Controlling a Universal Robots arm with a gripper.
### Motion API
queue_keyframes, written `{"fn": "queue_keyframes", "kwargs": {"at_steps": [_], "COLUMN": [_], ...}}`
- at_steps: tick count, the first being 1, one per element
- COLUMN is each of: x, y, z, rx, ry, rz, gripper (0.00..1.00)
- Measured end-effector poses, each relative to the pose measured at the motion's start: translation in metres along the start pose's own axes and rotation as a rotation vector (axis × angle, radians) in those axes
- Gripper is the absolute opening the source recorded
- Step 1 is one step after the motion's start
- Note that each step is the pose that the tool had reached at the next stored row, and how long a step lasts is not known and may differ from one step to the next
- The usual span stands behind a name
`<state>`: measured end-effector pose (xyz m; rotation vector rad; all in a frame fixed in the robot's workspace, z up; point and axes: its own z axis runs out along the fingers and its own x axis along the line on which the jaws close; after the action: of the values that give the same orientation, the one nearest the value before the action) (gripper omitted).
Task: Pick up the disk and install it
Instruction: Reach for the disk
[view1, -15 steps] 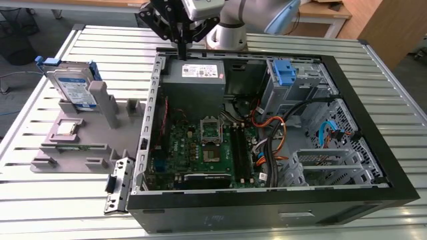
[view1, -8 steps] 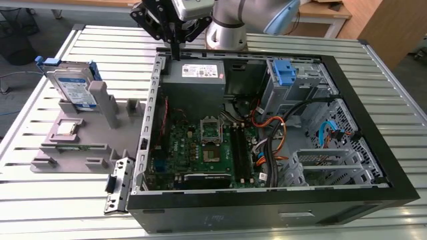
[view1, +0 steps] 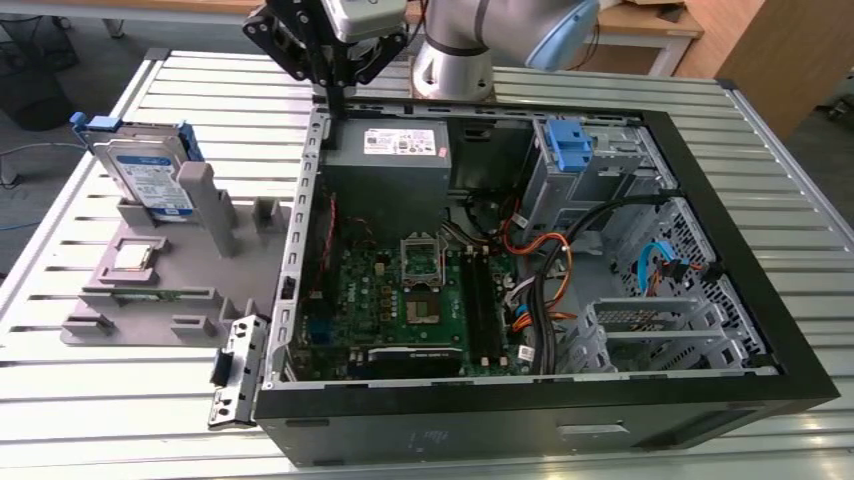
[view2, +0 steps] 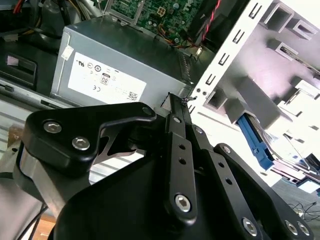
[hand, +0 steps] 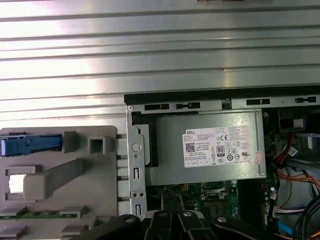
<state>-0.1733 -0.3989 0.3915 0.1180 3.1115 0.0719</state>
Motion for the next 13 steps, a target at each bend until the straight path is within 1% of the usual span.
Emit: {"fn": "queue_keyframes", "kwargs": {"at_steps": [5, 13], "x": [0.0114, 0.023], "y": [-0.0009, -0.0018], "z": [0.0003, 0.0008], "rx": [-0.0001, -0.0002], "ry": [-0.0002, -0.0004], "rz": [0.0, 0.0], "gripper": [0.1, 0.1]}}
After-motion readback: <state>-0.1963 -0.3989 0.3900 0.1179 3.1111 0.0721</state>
